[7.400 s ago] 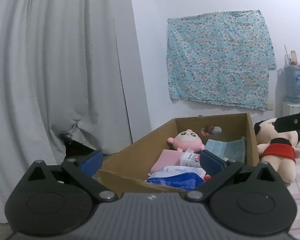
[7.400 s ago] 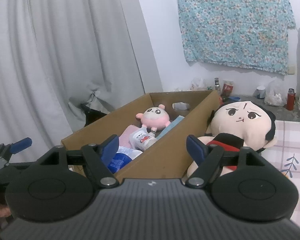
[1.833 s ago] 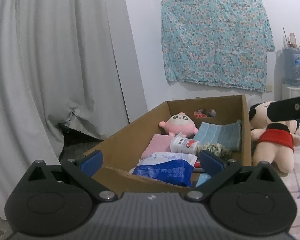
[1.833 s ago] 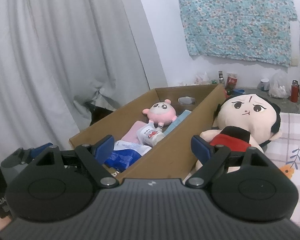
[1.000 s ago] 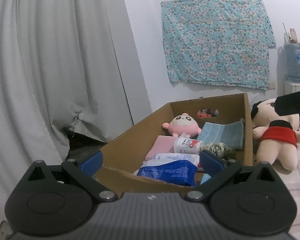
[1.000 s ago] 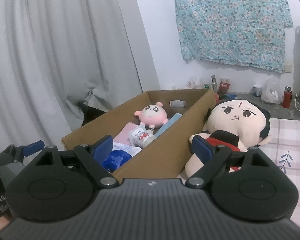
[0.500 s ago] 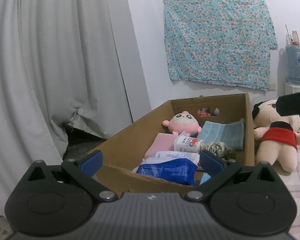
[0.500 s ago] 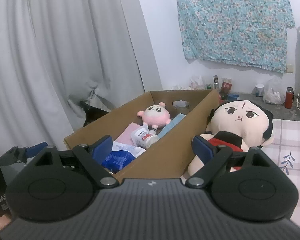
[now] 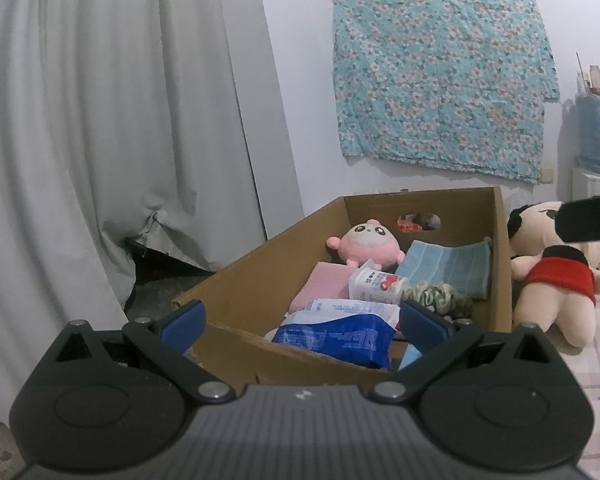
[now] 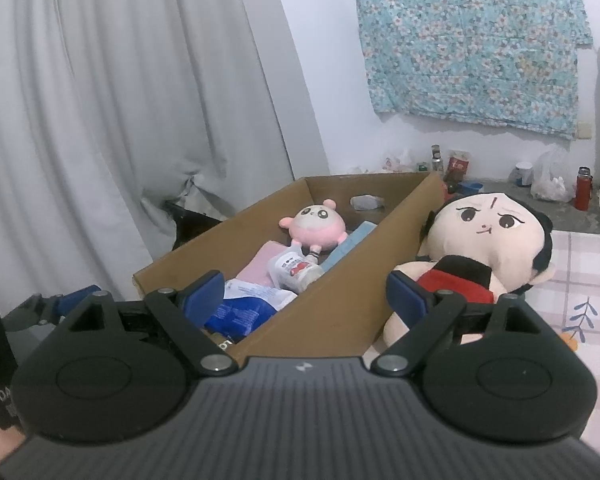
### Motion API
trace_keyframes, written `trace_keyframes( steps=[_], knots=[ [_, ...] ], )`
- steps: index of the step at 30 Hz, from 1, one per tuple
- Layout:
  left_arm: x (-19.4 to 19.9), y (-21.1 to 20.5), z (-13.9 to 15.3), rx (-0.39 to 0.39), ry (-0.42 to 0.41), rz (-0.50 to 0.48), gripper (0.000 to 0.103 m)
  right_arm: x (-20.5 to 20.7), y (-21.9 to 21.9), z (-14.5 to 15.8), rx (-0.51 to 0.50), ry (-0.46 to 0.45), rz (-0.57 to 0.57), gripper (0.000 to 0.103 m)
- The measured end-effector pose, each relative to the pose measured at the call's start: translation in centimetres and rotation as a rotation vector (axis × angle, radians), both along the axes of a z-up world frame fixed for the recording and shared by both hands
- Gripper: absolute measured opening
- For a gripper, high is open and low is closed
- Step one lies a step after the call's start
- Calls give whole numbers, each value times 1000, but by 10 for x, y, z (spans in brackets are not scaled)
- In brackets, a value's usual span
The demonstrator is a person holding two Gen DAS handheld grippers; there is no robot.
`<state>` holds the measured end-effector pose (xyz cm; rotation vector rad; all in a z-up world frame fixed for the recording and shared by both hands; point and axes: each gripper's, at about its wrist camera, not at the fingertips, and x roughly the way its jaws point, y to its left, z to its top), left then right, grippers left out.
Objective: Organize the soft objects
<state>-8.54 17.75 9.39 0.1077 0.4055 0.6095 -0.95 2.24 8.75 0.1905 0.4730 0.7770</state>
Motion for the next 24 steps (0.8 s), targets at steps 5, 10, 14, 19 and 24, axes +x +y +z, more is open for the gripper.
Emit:
trace_keyframes(
  steps=[5,10,14,19,24],
  knots=[
    [-1,2,0,-14,-4,4,103,5,-4,-3,13,22,-13,88],
    [-1,2,0,-16,-1,1,103,5,-4,-3,9,17,-6,88],
    [1,0,0,-9,0,0,103,6,-3,-3,37,47,29,88],
    [1,-1,-1,-2,-2,-2,103,11,-3,-9,27,79,6,88],
    [1,-2,-1,1,-1,-5,103,10,-6,-7,40,71,8,88]
  ],
)
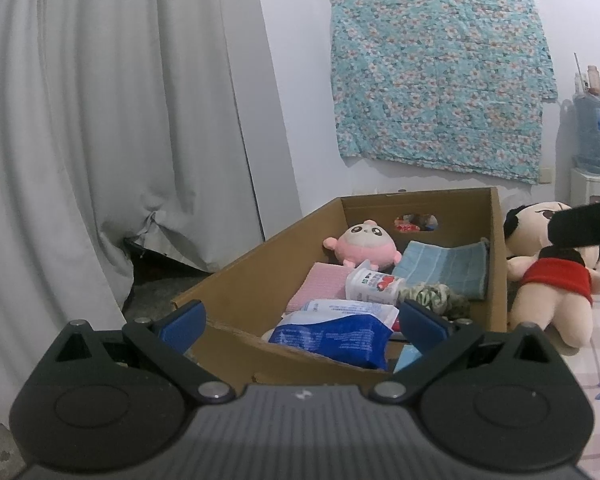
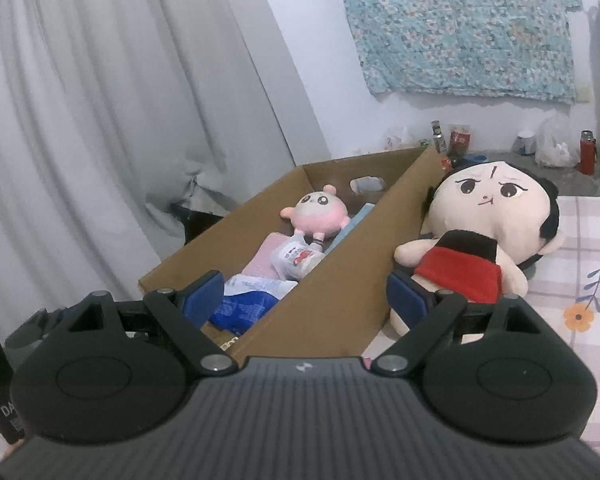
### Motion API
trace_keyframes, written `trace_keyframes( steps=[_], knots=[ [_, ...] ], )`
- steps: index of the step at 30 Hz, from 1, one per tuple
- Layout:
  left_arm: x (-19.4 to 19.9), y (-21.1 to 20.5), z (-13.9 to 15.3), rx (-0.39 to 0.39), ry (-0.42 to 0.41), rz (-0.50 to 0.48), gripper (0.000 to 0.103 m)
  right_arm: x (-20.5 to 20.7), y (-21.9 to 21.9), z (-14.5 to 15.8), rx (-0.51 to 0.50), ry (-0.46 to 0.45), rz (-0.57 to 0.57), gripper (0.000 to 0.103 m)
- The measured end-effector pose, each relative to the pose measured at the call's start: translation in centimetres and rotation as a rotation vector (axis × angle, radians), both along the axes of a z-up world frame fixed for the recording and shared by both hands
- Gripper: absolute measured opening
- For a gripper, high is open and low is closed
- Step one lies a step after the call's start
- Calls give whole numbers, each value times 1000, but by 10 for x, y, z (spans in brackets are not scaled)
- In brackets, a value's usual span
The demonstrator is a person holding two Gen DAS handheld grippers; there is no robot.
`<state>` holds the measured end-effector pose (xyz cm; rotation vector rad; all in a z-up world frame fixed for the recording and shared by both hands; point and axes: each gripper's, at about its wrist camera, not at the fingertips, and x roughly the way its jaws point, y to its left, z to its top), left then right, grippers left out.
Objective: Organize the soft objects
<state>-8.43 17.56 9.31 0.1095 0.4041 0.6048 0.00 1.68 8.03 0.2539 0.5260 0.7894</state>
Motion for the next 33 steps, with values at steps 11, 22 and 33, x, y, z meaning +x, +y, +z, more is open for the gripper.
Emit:
trace_keyframes(
  steps=[11,22,33],
  knots=[
    [2,-4,-1,11,6,-27,103,-8,3,2,-40,-28,-30,91],
    [2,-1,-1,-3,-4,-20,103,-15,27,-6,-85,-33,24,92],
    [0,0,-2,-15,-5,-22,103,-20,28,-3,-110,-72,22,92]
  ],
)
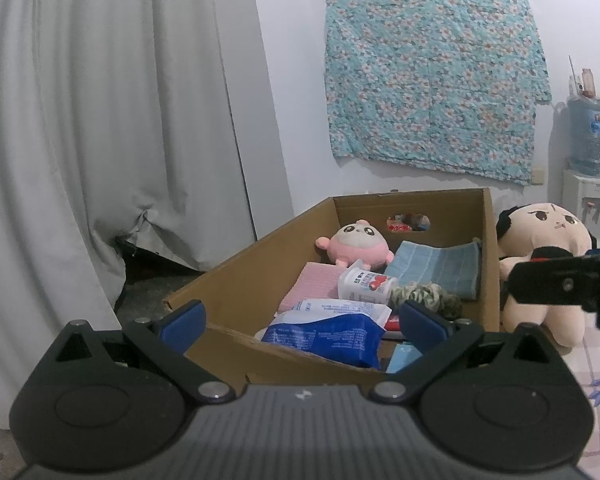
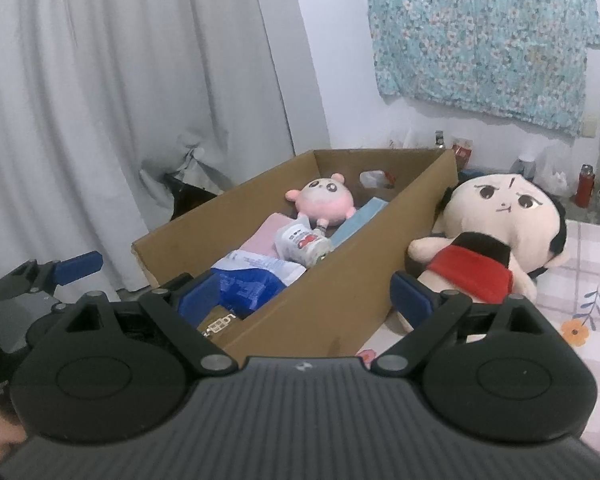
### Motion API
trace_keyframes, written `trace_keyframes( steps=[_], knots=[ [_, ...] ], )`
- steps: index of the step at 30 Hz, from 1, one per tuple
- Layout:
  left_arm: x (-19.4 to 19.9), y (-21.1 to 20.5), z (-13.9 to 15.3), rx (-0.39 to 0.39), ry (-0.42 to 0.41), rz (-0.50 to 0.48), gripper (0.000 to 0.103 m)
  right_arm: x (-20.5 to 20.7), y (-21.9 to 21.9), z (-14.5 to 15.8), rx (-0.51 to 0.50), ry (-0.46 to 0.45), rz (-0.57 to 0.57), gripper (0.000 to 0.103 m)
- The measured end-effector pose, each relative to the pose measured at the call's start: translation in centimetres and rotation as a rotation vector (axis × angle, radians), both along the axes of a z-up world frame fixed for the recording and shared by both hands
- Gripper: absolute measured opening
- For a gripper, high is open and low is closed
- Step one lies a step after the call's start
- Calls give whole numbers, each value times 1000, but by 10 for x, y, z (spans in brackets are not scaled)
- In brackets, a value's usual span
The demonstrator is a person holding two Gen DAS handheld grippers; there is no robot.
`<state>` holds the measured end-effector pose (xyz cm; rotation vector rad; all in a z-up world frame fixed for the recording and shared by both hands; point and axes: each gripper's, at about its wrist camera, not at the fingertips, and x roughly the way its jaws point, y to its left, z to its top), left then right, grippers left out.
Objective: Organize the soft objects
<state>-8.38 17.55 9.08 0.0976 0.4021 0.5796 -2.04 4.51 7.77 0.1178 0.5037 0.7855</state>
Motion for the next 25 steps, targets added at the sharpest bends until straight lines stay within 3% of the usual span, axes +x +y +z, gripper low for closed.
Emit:
trace_keyframes(
  steps=[12,25],
  knots=[
    [1,-1,-2,-7,7,-6,103,0,5,-5,0,26,36,93],
    [-3,-9,-2,-2,-38,-27,103,-3,0,-2,56,9,45,94]
  ],
)
